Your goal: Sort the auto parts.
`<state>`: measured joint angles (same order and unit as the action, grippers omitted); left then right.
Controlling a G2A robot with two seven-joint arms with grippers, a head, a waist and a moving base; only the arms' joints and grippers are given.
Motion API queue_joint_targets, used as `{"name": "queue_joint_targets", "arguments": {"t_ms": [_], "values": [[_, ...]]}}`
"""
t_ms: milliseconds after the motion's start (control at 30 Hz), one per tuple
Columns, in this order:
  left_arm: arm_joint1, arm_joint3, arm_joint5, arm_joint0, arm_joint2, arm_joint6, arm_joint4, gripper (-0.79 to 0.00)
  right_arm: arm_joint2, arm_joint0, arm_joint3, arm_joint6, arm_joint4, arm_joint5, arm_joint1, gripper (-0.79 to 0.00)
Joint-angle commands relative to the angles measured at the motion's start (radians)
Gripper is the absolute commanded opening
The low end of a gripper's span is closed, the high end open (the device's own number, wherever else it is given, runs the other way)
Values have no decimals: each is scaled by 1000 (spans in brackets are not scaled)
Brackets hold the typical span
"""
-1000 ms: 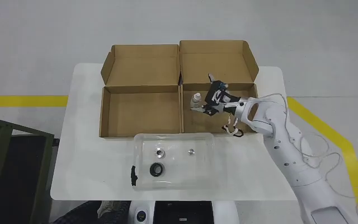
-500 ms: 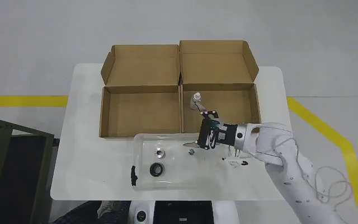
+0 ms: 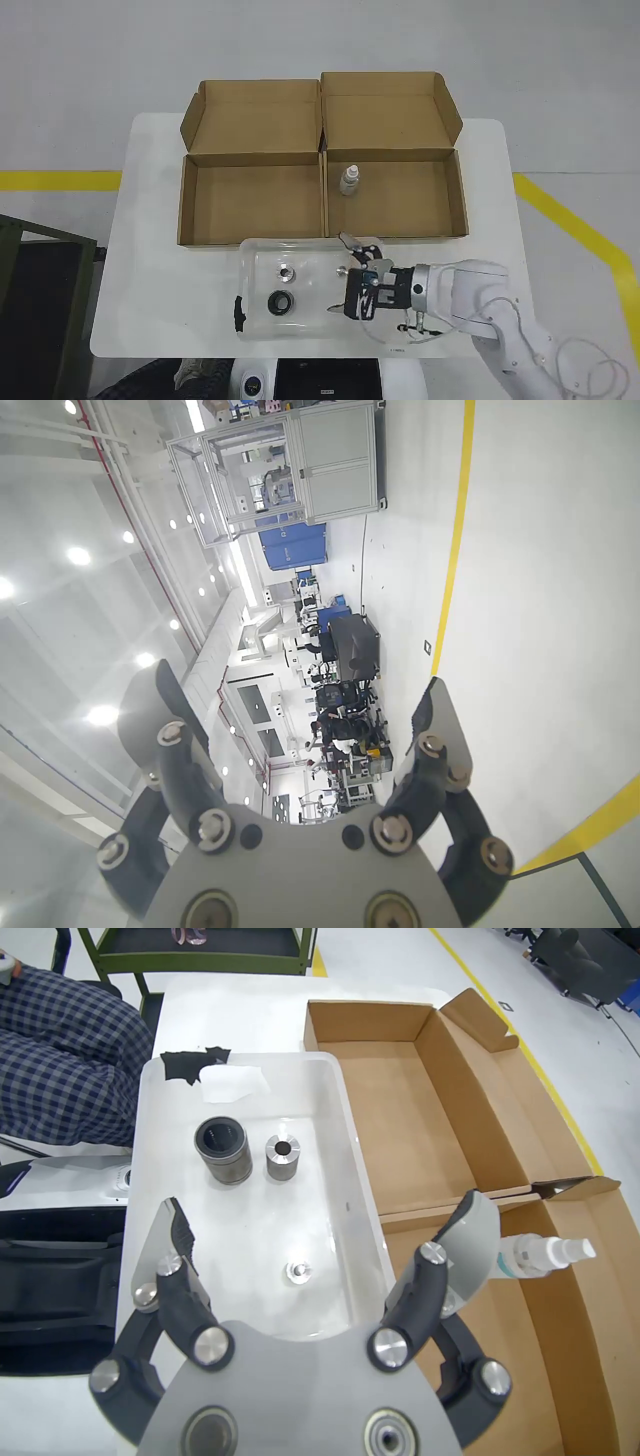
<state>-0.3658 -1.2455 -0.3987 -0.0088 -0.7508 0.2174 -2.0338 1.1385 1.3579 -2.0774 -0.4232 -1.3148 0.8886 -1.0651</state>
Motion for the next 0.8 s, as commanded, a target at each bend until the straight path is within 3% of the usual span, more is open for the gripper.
{"name": "queue_joint_targets", "arguments": {"t_ms": [0,533,700,767], "values": [[0,0,0,0,0,0,0,0,-11,3,3,-10,-17,19,2,0],[0,0,0,0,0,0,0,0,-54,-21,65,-102,-28,28,10,0],[0,0,0,0,0,0,0,0,-65,-35,64,-137,-23,33,12,-92],[0,0,0,0,0,0,0,0,-70,-42,68,-152,-19,28,12,-95]]}}
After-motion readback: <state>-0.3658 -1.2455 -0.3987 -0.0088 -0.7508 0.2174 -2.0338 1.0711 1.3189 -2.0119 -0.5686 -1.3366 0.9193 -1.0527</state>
